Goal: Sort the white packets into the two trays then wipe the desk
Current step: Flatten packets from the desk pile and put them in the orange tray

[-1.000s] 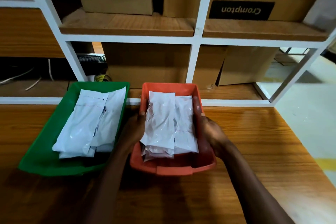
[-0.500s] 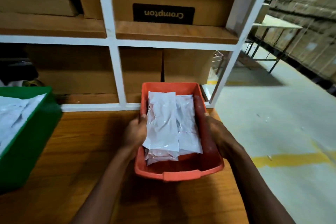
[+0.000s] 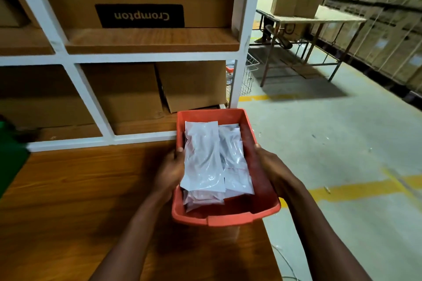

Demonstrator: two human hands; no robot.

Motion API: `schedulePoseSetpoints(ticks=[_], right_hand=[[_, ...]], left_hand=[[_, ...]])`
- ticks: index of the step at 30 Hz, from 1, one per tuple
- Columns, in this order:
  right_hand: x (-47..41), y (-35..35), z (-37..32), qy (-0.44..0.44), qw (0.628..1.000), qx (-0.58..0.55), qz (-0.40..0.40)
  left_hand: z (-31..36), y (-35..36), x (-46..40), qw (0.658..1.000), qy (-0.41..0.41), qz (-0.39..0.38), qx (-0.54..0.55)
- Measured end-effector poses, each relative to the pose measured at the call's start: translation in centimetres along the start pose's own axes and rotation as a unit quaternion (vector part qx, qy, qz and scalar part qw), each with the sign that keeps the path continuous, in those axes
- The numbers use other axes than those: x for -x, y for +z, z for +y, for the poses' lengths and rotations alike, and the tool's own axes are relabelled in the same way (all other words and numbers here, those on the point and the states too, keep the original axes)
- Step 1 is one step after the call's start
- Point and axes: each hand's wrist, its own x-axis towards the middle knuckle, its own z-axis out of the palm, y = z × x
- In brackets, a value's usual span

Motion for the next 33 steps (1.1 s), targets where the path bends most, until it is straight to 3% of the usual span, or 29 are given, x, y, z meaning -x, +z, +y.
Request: schedulePoseSetpoints(ticks=[6,9,12,14,17,21,28,33], right_hand=[[-1.1,0.4,0.0,0.000,1.000,0.000,-0.013],[-1.1,0.6,0.0,-0.025,0.996,0.086,0.028],[0.3,2.0,-0.7,-0.074,0.939,0.309,0.131],[1.6,3.4,-1.3,-0.119,0.910,0.346,0.195],[3.4,7.0,-1.8,-0.211,0.891,0.333,0.225],[5.6,12.6,-1.6,-0.280,0.864,0.349,0.229],[10.0,25.8,-2.1,-0.310,0.876,0.324,0.177],[12.7,39.7,-2.8,-0.302,0.883,0.334,0.132]], left_hand=[[-0.1,-0.4,-0.1,0.999,-0.032,0.016,0.002],[0.3,-0.6,0.2,1.000,-0.021,0.014,-0.011],[1.3,-1.4,1.4,0.998,0.025,0.035,-0.046],[2.5,-2.1,2.5,0.994,0.046,0.054,-0.080],[3.1,-4.2,4.8,0.986,0.052,0.078,-0.141],[2.1,-8.7,7.3,0.974,0.108,0.058,-0.192],[-2.8,-21.5,9.0,0.943,0.148,0.096,-0.282],[-8.0,-34.5,8.9,0.911,0.163,0.120,-0.359]])
